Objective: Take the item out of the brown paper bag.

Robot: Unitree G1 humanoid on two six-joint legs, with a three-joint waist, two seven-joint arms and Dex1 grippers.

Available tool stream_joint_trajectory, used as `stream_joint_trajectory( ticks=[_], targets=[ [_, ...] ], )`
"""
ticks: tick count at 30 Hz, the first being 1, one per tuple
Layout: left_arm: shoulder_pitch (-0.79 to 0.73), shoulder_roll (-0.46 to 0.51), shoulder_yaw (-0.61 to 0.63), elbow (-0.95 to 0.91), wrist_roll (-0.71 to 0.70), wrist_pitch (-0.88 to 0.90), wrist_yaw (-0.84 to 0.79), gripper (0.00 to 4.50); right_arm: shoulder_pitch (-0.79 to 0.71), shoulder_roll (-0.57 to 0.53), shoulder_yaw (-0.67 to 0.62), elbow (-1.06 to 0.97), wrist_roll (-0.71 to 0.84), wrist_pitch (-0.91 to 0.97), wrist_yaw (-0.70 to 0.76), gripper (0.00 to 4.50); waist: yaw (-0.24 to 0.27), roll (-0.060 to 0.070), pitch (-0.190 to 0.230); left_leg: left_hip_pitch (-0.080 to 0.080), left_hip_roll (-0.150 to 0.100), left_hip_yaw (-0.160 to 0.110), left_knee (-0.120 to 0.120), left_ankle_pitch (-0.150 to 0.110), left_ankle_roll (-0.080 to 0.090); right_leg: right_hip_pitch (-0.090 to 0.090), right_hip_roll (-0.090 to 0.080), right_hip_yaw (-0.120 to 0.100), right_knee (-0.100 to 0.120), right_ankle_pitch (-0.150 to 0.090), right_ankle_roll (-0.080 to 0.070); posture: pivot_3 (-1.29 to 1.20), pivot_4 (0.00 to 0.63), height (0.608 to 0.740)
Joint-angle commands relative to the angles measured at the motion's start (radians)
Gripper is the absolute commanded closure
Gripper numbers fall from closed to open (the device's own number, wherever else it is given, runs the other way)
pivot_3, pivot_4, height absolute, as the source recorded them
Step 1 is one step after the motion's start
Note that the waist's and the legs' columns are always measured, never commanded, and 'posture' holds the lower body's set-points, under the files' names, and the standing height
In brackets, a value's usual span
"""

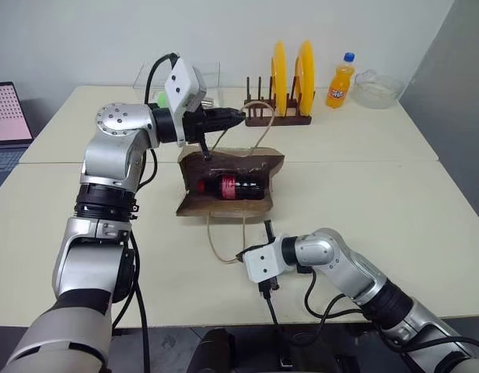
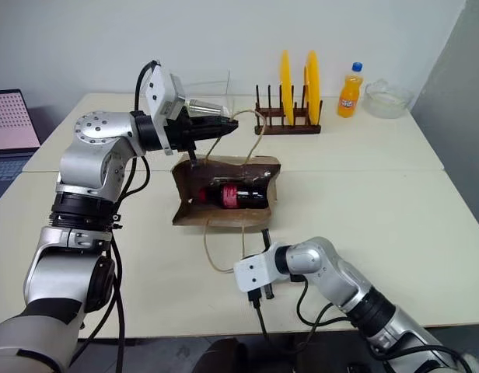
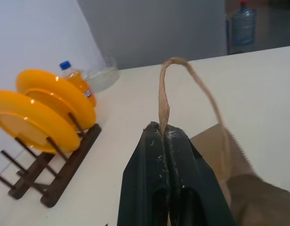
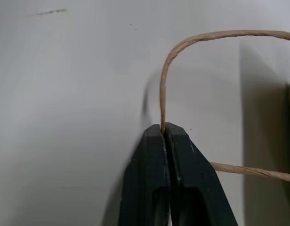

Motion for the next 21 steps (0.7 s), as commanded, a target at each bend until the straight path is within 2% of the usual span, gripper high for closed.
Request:
stream_joint_trajectory(
  ticks=[1,2,6,10,13,15,21],
  targets=[
    [0.011,0.03,0.029,-0.072,-0.038,0.031,-0.035,4.5,0.018,-0.026,-0.05,-0.097,0.054,0.03,0.04,3.2,0.0,0.0,0.0,0.0,0.0,0.0,0.0,0.0,0.0,0.0,0.0,0.0,0.0,0.0,0.0,0.0,0.15,0.74],
    [0.018,0.035,0.03,-0.085,-0.044,0.043,-0.041,4.5,0.024,-0.035,-0.072,-0.135,0.081,0.061,0.056,2.92,0.0,0.0,0.0,0.0,0.0,0.0,0.0,0.0,0.0,0.0,0.0,0.0,0.0,0.0,0.0,0.0,0.15,0.74],
    [0.046,0.049,0.035,-0.132,-0.061,0.078,-0.05,4.5,0.026,-0.09,-0.178,-0.324,0.242,0.215,0.149,2.92,0.0,0.0,0.0,-0.001,0.0,0.0,0.0,0.0,0.0,0.0,0.0,0.0,0.0,0.0,0.001,0.0,0.15,0.74],
    [0.067,0.06,0.034,-0.166,-0.076,0.105,-0.054,4.5,-0.038,-0.128,-0.323,-0.481,0.47,0.465,0.21,2.92,0.0,0.0,0.0,-0.001,0.0,-0.001,0.0,0.0,0.001,0.0,0.0,0.0,0.0,-0.002,0.004,0.0,0.15,0.74],
    [0.066,0.063,0.038,-0.158,-0.077,0.108,-0.056,4.5,-0.136,-0.058,-0.387,-0.46,0.571,0.59,0.138,2.92,-0.002,0.0,0.0,0.0,0.0,-0.001,0.0,0.0,0.001,0.0,0.0,-0.001,0.0,-0.002,0.004,0.0,0.15,0.74],
    [0.06,0.064,0.04,-0.149,-0.078,0.11,-0.058,4.5,-0.192,-0.026,-0.363,-0.413,0.548,0.596,0.092,2.92,-0.005,0.0,0.0,0.0,0.0,-0.001,0.0,0.0,0.001,0.0,0.0,0.0,0.0,-0.002,0.003,0.0,0.15,0.74],
    [0.033,0.064,0.054,-0.125,-0.079,0.117,-0.053,4.5,-0.369,0.087,-0.119,-0.134,0.258,0.458,-0.091,2.92,-0.005,0.0,0.0,-0.001,0.0,0.0,0.0,0.0,0.0,-0.002,0.0,0.0,0.001,0.0,0.0,0.0,0.15,0.74]
  ],
)
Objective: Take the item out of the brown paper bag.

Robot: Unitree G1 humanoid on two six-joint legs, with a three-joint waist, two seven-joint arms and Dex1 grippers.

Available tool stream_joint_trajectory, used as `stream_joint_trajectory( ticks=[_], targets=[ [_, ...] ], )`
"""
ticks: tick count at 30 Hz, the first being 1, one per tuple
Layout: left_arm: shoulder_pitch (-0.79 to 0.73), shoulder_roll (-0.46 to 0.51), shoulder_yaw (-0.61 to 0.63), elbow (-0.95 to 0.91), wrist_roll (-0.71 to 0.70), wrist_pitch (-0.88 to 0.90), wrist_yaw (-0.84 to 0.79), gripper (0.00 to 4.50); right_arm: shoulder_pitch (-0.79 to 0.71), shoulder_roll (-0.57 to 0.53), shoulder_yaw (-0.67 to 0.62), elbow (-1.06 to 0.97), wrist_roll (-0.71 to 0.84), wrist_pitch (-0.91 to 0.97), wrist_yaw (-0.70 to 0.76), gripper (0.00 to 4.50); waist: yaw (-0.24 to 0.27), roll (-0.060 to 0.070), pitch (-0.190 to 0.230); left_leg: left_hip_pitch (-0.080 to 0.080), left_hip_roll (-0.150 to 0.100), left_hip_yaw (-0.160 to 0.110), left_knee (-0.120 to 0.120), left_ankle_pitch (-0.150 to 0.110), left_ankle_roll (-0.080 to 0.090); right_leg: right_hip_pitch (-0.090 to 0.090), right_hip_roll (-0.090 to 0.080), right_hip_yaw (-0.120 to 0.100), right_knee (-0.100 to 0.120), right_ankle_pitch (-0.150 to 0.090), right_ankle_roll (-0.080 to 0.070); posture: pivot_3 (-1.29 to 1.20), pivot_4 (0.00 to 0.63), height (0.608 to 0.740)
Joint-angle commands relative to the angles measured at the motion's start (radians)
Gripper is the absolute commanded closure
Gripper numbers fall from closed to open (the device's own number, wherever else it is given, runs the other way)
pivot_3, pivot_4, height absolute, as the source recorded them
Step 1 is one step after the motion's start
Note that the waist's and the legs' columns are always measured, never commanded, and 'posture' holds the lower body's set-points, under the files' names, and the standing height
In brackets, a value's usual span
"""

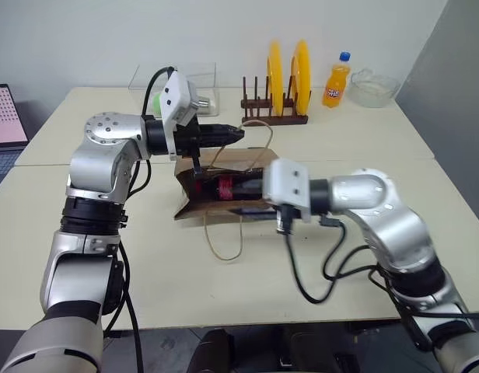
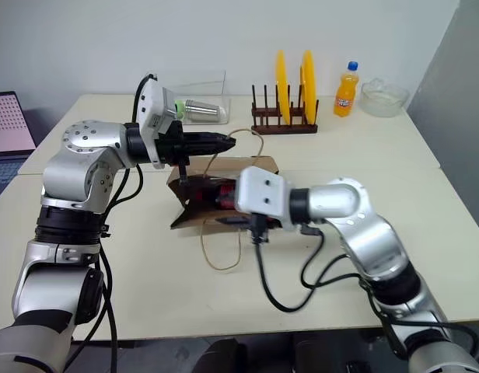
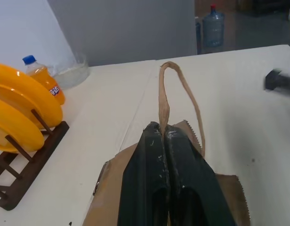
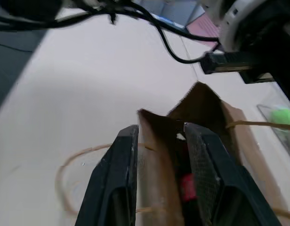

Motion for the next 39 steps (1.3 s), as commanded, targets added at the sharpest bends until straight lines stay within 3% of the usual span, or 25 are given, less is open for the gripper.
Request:
stream_joint_trajectory(
  ticks=[1,8,12,15,39],
  targets=[
    [-0.036,0.009,0.035,0.0,-0.02,-0.002,0.003,4.5,-0.093,0.063,0.108,0.152,-0.146,-0.072,-0.099,2.92,0.0,0.0,0.0,0.0,0.0,0.0,0.0,0.0,0.0,0.0,0.0,0.0,0.0,0.0,0.0,0.0,0.15,0.74],
    [-0.039,0.009,0.035,0.003,-0.018,-0.01,0.001,4.5,-0.177,0.123,0.215,0.388,-0.313,-0.173,-0.17,2.92,0.002,0.0,0.0,-0.002,-0.001,0.0,0.0,0.001,-0.001,-0.001,-0.001,0.0,-0.001,0.0,0.0,0.0,0.15,0.74],
    [-0.039,0.01,0.037,0.0,-0.018,-0.013,0.003,4.5,-0.162,0.124,0.252,0.436,-0.386,-0.2,-0.178,2.01,0.001,0.0,0.0,-0.002,-0.001,0.0,0.0,0.0,0.0,-0.001,-0.001,0.0,-0.001,0.0,0.0,0.0,0.15,0.74],
    [-0.038,0.011,0.04,-0.007,-0.022,-0.009,0.004,4.5,-0.167,0.134,0.254,0.463,-0.436,-0.222,-0.217,0.97,0.0,0.0,0.0,-0.002,-0.001,0.0,0.0,0.0,0.0,-0.001,-0.001,0.0,0.0,0.0,0.0,0.0,0.15,0.74],
    [-0.065,0.01,0.069,-0.017,-0.056,0.02,0.025,4.5,-0.225,0.185,0.307,0.763,-0.67,-0.325,-0.181,0.97,-0.002,0.0,0.0,-0.001,-0.001,0.0,0.0,0.0,-0.001,-0.001,-0.001,0.0,0.0,0.0,0.0,0.0,0.15,0.74]
  ],
)
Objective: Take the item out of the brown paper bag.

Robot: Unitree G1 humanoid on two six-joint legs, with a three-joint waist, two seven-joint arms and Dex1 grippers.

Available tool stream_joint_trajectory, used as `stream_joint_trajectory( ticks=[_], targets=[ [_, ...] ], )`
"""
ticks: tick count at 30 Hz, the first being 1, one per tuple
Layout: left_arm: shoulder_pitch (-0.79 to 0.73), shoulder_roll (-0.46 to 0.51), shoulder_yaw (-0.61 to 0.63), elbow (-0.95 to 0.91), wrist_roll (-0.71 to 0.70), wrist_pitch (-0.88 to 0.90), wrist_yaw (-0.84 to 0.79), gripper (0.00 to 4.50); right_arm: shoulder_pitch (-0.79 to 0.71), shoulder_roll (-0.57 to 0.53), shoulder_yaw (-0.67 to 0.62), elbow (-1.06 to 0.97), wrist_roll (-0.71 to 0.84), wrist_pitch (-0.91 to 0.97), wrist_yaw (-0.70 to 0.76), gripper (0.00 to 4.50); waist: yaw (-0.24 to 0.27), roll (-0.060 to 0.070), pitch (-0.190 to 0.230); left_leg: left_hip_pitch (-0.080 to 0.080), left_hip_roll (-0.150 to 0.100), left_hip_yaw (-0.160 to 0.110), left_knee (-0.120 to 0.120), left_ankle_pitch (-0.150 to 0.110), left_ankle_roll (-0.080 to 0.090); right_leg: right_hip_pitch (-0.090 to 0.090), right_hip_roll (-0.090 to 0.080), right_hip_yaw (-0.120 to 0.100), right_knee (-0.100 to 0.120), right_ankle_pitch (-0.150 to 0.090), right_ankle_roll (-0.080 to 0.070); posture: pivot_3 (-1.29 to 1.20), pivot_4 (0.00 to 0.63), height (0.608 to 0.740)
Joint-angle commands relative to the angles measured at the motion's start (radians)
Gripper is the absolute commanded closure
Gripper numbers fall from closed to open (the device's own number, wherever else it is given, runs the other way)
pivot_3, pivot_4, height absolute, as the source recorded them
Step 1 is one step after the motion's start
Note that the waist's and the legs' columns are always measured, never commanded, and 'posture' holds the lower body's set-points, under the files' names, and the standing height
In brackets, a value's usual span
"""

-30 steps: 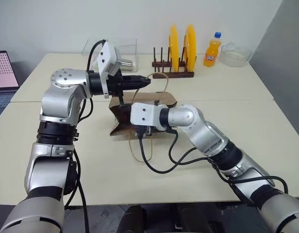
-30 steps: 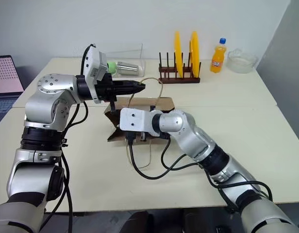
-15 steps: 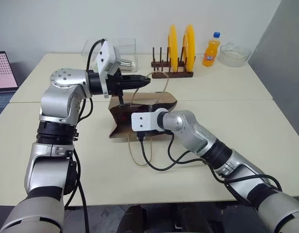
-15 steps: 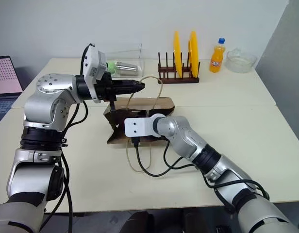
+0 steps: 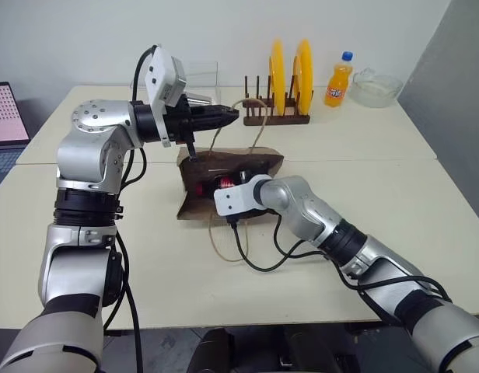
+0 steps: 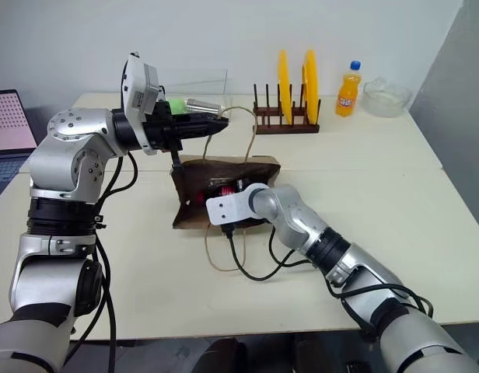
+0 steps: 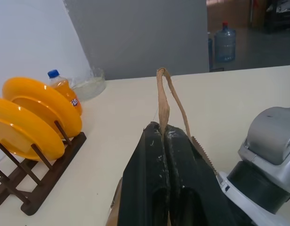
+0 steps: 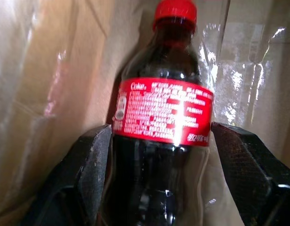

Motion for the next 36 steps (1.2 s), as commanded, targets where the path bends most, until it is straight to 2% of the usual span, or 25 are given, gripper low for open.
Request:
stream_joint_trajectory(
  ticks=[1,10,20,24,33,36],
  targets=[
    [-0.019,0.007,0.027,-0.042,-0.021,-0.002,0.004,4.5,-0.023,0.026,0.007,0.084,-0.014,-0.015,0.011,0.97,0.0,0.0,0.0,0.0,0.0,0.0,0.0,0.0,0.0,0.0,0.0,0.0,0.0,0.0,0.0,0.0,0.15,0.74],
    [-0.01,0.002,0.023,-0.051,-0.02,-0.001,0.006,4.5,-0.075,0.073,0.013,0.303,-0.03,-0.06,-0.011,0.97,-0.001,0.0,0.0,0.002,0.0,0.0,0.0,0.0,0.0,0.001,0.0,0.0,0.001,0.0,0.0,0.0,0.15,0.74],
    [0.008,0.005,0.025,-0.027,-0.015,-0.033,-0.006,4.5,-0.067,0.075,-0.029,0.32,-0.005,-0.09,-0.013,0.97,-0.001,0.0,-0.001,0.003,0.0,0.0,0.0,0.0,0.0,0.002,0.0,0.001,0.001,0.0,0.0,0.0,0.15,0.74],
    [0.009,0.007,0.023,-0.029,-0.015,-0.035,-0.008,4.5,-0.078,0.078,-0.025,0.348,-0.029,-0.098,-0.038,0.02,0.0,0.0,-0.001,0.003,0.0,0.0,0.0,0.0,0.0,0.002,0.0,0.0,0.001,0.0,0.0,0.0,0.15,0.74],
    [0.005,0.006,0.014,-0.045,-0.012,-0.027,-0.004,4.5,-0.119,0.101,-0.022,0.481,-0.036,-0.129,-0.057,0.02,-0.001,0.0,-0.001,0.004,0.0,0.0,0.0,0.0,0.0,0.002,0.001,0.001,0.001,0.0,0.0,0.0,0.15,0.74],
    [0.005,0.007,0.012,-0.049,-0.009,-0.027,-0.003,4.5,-0.124,0.106,-0.027,0.5,-0.031,-0.138,-0.059,0.64,-0.001,0.0,-0.001,0.005,0.0,0.0,0.0,0.0,0.0,0.003,0.001,0.001,0.001,0.0,0.0,0.0,0.15,0.74]
  ],
)
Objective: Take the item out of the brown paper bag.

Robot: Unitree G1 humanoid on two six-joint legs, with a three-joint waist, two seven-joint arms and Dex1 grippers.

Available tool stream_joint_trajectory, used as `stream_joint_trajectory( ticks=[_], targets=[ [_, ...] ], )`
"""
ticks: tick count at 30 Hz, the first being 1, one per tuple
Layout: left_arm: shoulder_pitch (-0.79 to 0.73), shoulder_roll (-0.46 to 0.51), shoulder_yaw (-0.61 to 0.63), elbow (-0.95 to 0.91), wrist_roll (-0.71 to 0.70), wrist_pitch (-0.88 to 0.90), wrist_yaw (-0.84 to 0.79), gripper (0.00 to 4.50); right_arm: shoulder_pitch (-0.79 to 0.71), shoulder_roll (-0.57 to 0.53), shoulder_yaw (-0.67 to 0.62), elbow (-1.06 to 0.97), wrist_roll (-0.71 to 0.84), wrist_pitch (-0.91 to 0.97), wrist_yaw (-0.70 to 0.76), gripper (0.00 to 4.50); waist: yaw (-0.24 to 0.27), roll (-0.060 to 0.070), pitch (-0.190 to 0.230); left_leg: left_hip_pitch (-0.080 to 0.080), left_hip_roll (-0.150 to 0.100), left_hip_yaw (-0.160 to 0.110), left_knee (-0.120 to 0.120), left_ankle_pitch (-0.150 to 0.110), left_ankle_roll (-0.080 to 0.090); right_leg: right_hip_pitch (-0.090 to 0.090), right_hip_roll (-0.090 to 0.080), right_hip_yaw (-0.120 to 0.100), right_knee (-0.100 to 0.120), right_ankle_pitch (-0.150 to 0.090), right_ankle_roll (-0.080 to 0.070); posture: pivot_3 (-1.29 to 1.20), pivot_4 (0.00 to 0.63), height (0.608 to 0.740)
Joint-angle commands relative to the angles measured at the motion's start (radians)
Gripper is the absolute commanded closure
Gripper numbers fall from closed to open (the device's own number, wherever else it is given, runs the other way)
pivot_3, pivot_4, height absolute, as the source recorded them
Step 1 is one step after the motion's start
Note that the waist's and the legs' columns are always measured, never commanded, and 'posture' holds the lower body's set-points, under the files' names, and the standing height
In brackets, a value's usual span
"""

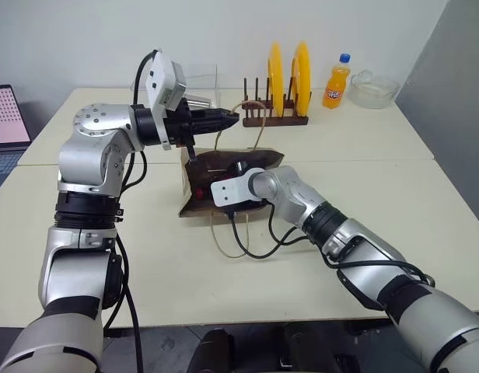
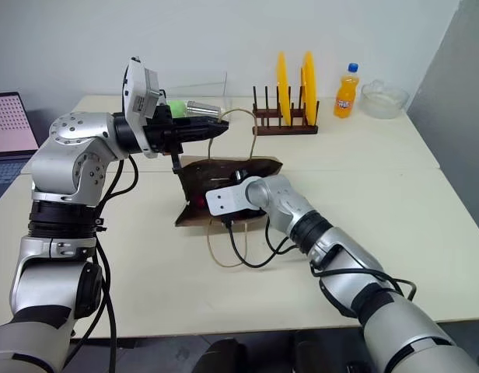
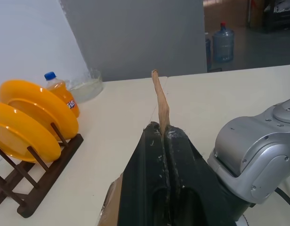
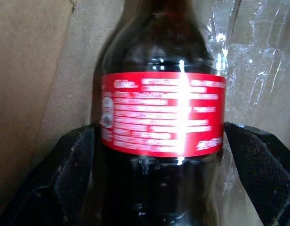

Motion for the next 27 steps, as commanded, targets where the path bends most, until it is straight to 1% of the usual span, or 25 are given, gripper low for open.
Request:
stream_joint_trajectory(
  ticks=[1,2,3,5,8,11,14,17,20,27],
  targets=[
    [-0.012,0.009,0.012,-0.047,-0.006,-0.012,0.0,4.5,0.018,-0.009,0.01,0.083,-0.018,0.007,-0.001,0.89,0.0,0.0,0.0,0.0,0.0,0.0,0.0,0.0,0.0,0.0,0.0,0.0,0.0,0.0,0.0,0.0,0.15,0.74],
    [-0.011,0.009,0.012,-0.049,-0.006,-0.011,0.001,4.5,0.018,-0.009,0.005,0.077,-0.013,0.006,0.002,1.23,0.0,0.0,0.0,0.0,0.0,0.0,0.0,0.0,0.0,0.0,0.0,0.0,0.0,0.0,0.0,0.0,0.15,0.74],
    [-0.01,0.01,0.011,-0.051,-0.004,-0.011,0.002,4.5,0.018,-0.01,0.0,0.068,-0.009,0.005,0.005,1.37,0.0,0.0,0.0,0.0,0.0,0.0,0.0,0.0,0.0,0.0,0.0,0.0,0.0,0.0,0.0,0.0,0.15,0.74],
    [-0.011,0.01,0.01,-0.049,-0.002,-0.012,0.003,4.5,0.017,-0.012,-0.004,0.059,-0.006,0.001,0.007,1.38,0.0,0.0,0.0,0.0,0.0,0.0,0.0,0.0,0.0,0.0,0.0,0.0,0.0,0.0,0.0,0.0,0.15,0.74],
    [-0.01,0.011,0.007,-0.043,0.007,-0.019,0.005,4.5,0.023,-0.021,-0.021,-0.014,0.008,0.003,0.022,1.38,0.001,0.0,0.0,-0.001,0.0,0.0,0.0,0.0,0.0,-0.001,0.0,0.0,0.0,0.0,0.0,0.0,0.15,0.74],
    [-0.007,0.011,0.001,-0.036,0.022,-0.033,0.006,4.5,0.06,-0.045,-0.069,-0.216,0.058,0.05,0.104,1.38,0.003,0.0,0.0,-0.003,0.0,-0.001,0.0,0.0,0.0,-0.002,0.0,0.0,0.0,0.0,0.0,0.0,0.15,0.74],
    [-0.009,0.006,-0.001,-0.018,0.036,-0.048,0.01,4.5,0.123,-0.078,-0.113,-0.452,0.122,0.121,0.228,1.38,0.002,0.0,0.0,-0.005,0.0,-0.001,0.0,0.0,0.0,-0.003,0.0,-0.001,-0.001,0.0,0.0,0.0,0.15,0.74],
    [-0.013,0.002,-0.001,-0.007,0.042,-0.054,0.011,4.5,0.15,-0.113,-0.147,-0.615,0.188,0.173,0.324,1.38,0.002,0.0,0.001,-0.009,0.0,-0.001,0.0,0.001,-0.002,-0.006,0.0,0.0,-0.002,0.0,0.0,0.0,0.15,0.74],
    [-0.018,0.0,-0.002,0.007,0.051,-0.064,0.007,4.5,0.151,-0.131,-0.159,-0.69,0.232,0.21,0.374,1.38,0.0,0.0,0.001,-0.014,0.0,-0.001,0.0,0.002,-0.004,-0.011,0.0,0.0,-0.001,0.0,0.0,0.0,0.15,0.74],
    [-0.031,-0.008,-0.005,0.038,0.068,-0.089,0.0,4.5,0.124,-0.182,-0.195,-0.765,0.303,0.257,0.43,1.38,0.002,0.0,0.001,-0.014,0.0,-0.001,0.0,0.002,-0.003,-0.012,0.0,-0.001,-0.001,0.0,0.0,0.0,0.15,0.74]
  ],
)
